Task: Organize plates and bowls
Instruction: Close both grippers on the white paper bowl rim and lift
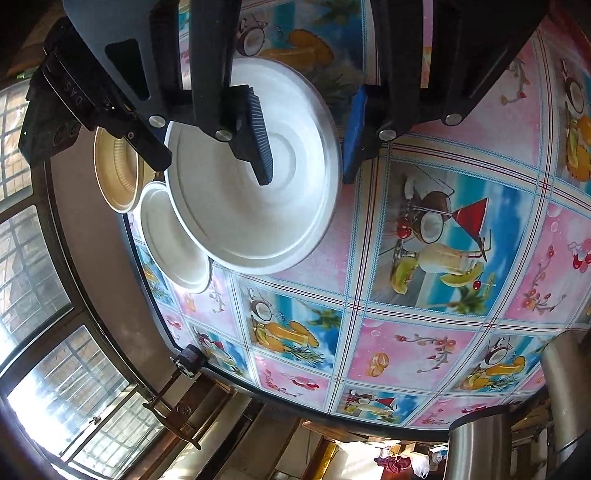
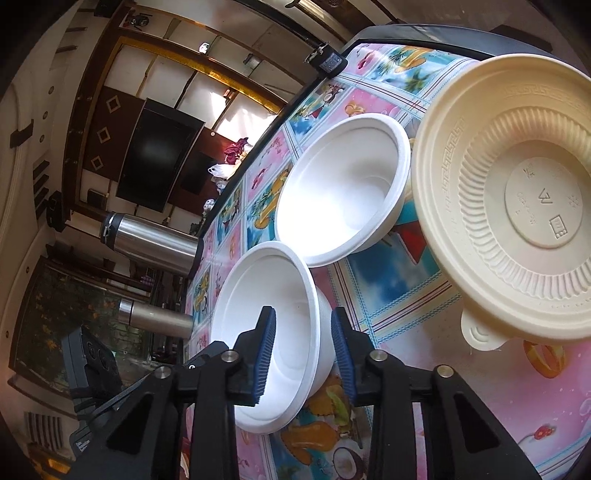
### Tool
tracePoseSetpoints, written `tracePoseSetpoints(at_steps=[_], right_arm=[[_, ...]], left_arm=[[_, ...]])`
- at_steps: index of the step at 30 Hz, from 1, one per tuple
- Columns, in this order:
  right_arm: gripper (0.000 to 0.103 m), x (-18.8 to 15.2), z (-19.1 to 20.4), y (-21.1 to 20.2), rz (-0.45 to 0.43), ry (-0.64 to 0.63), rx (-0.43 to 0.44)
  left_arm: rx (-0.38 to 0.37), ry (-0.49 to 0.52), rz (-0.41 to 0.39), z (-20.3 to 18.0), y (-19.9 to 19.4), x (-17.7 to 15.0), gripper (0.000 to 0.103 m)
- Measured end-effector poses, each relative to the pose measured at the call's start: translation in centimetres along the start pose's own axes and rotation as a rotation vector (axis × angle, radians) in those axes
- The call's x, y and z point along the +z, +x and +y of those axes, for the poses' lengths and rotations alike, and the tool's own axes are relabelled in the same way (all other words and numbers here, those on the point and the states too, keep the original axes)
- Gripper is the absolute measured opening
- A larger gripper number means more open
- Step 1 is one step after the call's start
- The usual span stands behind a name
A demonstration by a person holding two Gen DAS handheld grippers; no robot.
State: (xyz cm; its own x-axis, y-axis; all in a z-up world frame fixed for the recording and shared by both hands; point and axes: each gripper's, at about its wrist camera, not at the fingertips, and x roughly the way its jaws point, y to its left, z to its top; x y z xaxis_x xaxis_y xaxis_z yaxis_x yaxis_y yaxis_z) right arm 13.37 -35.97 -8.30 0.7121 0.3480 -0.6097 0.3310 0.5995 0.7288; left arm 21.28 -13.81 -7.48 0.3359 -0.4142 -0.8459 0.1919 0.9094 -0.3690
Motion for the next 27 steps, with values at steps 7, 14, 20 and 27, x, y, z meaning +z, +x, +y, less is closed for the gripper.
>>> tracePoseSetpoints(at_steps=[7, 14, 20, 27], right_arm=[[0.009, 0.1, -0.4, 0.3, -0.007, 0.006, -0.034], [0.006, -0.1, -0.1, 0.3, -0.017, -0.012, -0.044], [0.006, -0.3, 0.1, 0.2, -0.019, -0.016, -0.046], [0.006, -1.2, 0.7, 0.2, 0.009, -0.036, -0.040]], left_arm=[[0.026, -0.012, -0.011, 0.7, -0.1, 0.0, 0.010], [0.045, 0.003, -0.016, 0.8, 0.1, -0.1, 0.006], [0.040, -0.007, -0.010, 1.1, 0.0, -0.2, 0.006], [0.033, -0.034, -0.001, 2.0, -1.1, -1.1, 0.006]])
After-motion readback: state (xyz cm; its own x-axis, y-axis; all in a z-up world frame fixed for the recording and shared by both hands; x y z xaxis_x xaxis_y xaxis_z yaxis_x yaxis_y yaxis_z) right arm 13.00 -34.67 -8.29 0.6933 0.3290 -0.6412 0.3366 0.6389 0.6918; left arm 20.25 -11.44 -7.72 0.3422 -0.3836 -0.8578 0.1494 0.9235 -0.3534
